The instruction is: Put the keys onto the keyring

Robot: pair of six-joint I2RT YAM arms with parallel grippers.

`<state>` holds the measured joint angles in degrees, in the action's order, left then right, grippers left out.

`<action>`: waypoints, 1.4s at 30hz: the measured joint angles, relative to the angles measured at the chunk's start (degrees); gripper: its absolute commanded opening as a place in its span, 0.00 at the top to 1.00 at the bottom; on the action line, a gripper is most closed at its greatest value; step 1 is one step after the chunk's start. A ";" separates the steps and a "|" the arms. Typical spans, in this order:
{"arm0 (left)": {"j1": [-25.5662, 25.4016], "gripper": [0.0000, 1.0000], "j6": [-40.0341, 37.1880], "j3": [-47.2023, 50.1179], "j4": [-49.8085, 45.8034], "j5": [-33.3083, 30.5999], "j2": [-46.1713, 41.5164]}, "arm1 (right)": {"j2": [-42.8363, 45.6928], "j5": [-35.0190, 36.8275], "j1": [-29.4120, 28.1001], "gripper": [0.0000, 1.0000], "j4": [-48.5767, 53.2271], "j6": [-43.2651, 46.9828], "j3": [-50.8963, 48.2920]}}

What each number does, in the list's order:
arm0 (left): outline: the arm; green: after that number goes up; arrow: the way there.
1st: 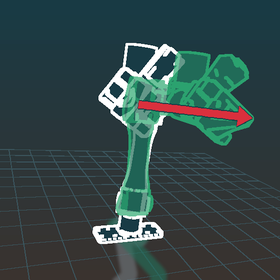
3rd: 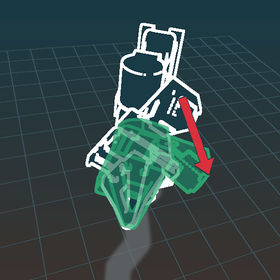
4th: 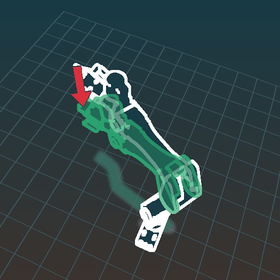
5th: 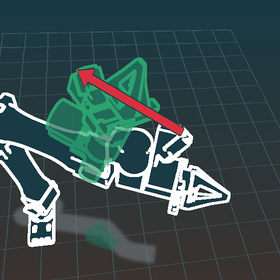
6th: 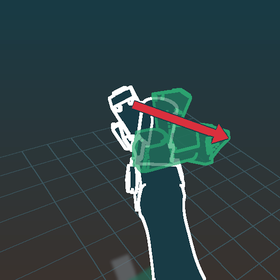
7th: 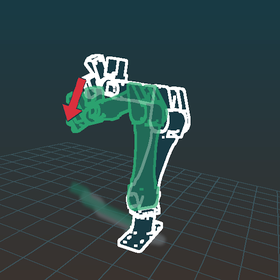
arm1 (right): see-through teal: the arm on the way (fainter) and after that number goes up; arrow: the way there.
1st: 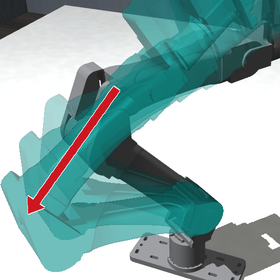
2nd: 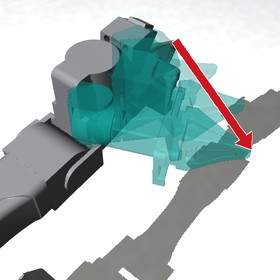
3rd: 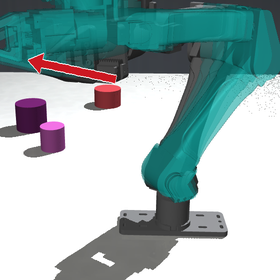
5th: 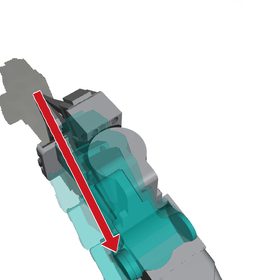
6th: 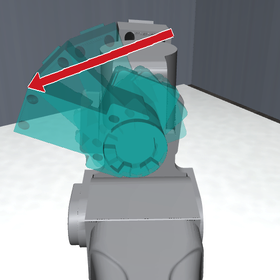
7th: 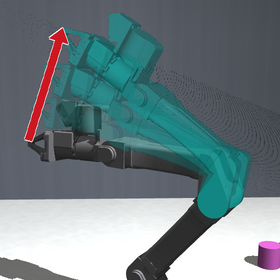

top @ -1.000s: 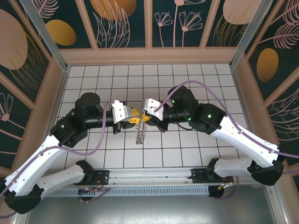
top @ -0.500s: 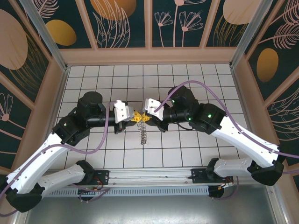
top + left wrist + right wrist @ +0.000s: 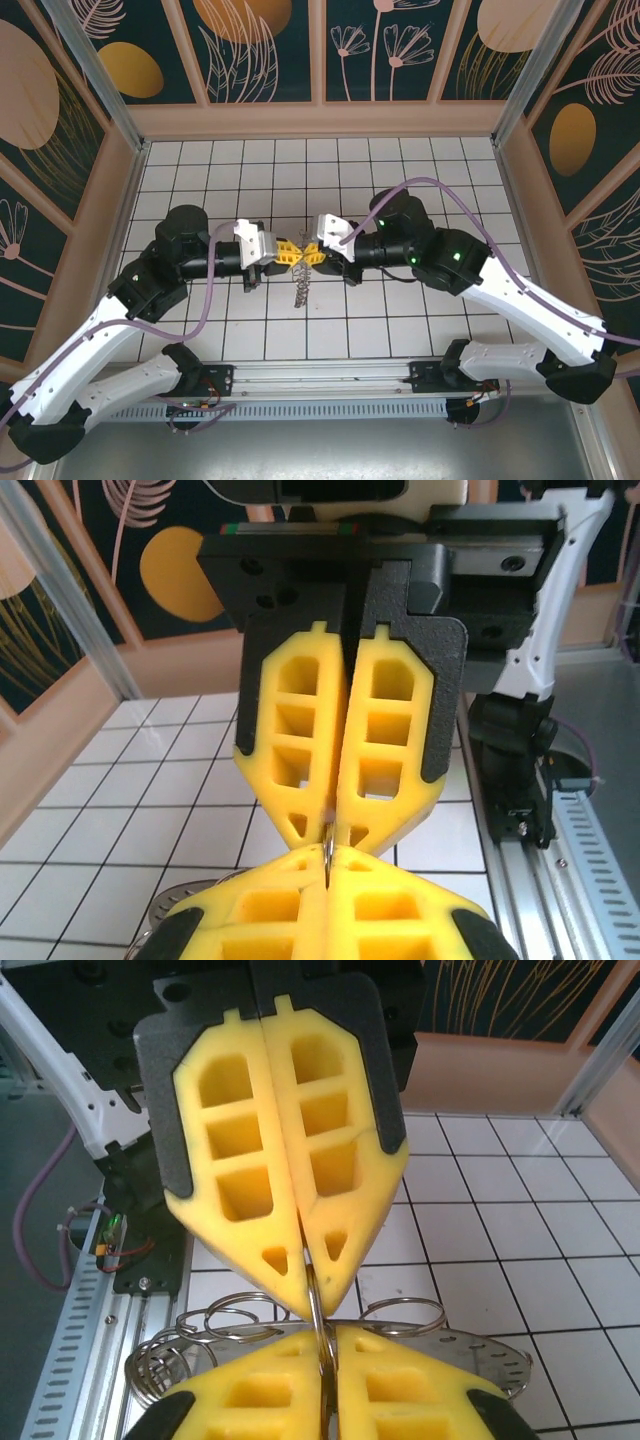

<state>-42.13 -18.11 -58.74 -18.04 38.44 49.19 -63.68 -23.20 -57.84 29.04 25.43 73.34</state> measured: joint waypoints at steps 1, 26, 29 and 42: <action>0.00 1.00 0.68 0.33 1.16 0.57 -0.35 | 0.79 -0.39 0.00 0.87 -1.20 -0.48 -0.90; 0.00 1.00 8.07 4.87 13.68 6.16 -3.08 | 2.10 -2.08 0.00 1.00 -6.58 -2.23 -3.65; 0.00 1.00 8.63 5.44 14.75 6.16 -3.08 | 0.92 -2.86 0.00 1.00 -6.67 -2.27 -3.65; 0.00 1.00 10.10 7.87 18.12 5.68 -4.35 | 0.42 -4.07 0.00 0.76 -9.55 -3.37 -4.37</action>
<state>-42.13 -8.01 -50.87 0.08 44.12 44.84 -63.26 -27.27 -57.84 19.49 22.06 68.97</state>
